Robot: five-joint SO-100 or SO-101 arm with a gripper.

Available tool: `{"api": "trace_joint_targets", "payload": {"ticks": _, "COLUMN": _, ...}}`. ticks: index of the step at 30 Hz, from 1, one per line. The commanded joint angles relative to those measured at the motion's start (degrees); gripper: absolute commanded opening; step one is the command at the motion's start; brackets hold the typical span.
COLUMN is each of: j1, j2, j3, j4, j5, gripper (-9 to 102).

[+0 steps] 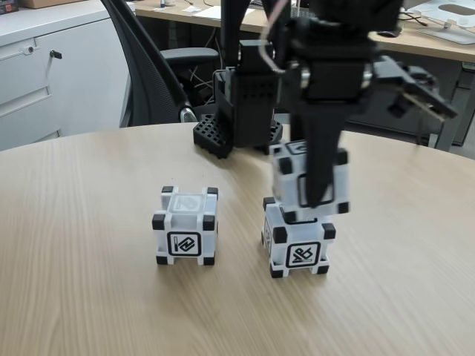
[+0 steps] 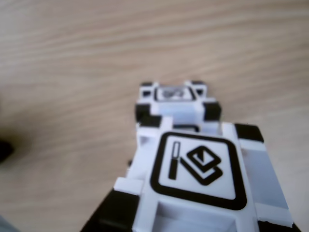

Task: Stack cubes from left to right.

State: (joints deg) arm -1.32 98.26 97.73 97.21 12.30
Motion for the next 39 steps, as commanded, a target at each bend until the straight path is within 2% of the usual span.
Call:
{"api": "trace_joint_targets", "payload": {"ticks": 1, "j1": 3.5, "j2": 2.7, "j3": -0.9, "j4": 0.4, "j5": -2.4, "gripper": 0}}
{"api": "trace_joint_targets", "payload": {"ticks": 18, "j1": 24.6, "j2": 1.7, "j3": -0.9, "j4": 0.4, "j5": -15.4, "gripper": 0}}
{"api": "trace_joint_targets", "payload": {"ticks": 31, "j1": 28.1, "j2": 1.4, "j3": -0.8, "j4": 0.3, "j5": -17.2, "gripper": 0}}
{"api": "trace_joint_targets", "payload": {"ticks": 39, "j1": 28.0, "j2": -5.7, "j3": -0.8, "j4": 0.3, "j5": -17.0, "gripper": 0}}
